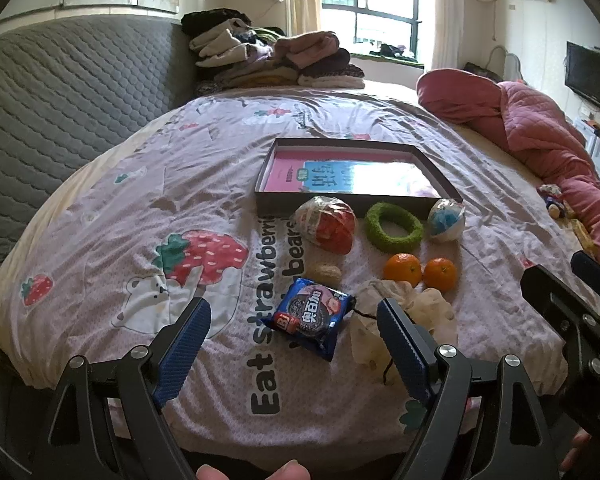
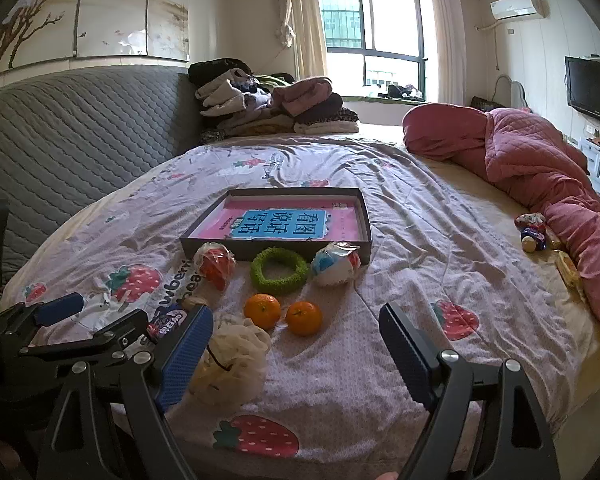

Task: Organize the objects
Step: 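Move the left tool to the blue biscuit pack while the right tool approaches the mesh sponge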

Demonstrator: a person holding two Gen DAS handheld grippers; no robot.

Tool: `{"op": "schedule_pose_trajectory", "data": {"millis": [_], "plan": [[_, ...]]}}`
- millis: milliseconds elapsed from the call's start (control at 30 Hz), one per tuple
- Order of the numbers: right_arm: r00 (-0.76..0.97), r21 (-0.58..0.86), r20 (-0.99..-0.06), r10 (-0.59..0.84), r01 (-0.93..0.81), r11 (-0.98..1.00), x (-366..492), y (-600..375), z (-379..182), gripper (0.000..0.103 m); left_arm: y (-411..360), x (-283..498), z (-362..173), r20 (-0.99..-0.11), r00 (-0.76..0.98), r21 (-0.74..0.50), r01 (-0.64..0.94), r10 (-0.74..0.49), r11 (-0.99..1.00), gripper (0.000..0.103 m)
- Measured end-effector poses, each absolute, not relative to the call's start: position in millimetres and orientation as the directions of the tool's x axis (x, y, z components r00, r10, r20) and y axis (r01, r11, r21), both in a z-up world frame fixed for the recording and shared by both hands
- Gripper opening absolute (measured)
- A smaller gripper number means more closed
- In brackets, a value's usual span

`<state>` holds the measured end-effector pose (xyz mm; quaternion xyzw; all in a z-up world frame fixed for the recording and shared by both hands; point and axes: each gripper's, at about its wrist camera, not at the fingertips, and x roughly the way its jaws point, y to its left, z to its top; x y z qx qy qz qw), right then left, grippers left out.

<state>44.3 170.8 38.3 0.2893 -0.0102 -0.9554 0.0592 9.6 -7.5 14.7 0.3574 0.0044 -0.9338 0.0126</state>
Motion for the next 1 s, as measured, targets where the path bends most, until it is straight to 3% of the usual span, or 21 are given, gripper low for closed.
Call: {"op": "schedule_pose_trajectory", "data": {"millis": [267, 1000], "plan": [[-0.825, 0.039, -0.551, -0.125, 0.124, -0.992, 43.9, 163.4, 37.7, 0.085, -9.1, 10.1, 11.3, -0.676, -0.737, 0.010, 0.023, -0.023, -1.000, 0.086], [-0.711, 0.107, -0.674, -0.201, 0.176, -0.979, 27.6, 154.2, -0.5, 0.085, -16.0, -0.3, -26.3, -0.747, -0.665, 0.031, -0.005, -0.019, -1.000, 0.086]]}}
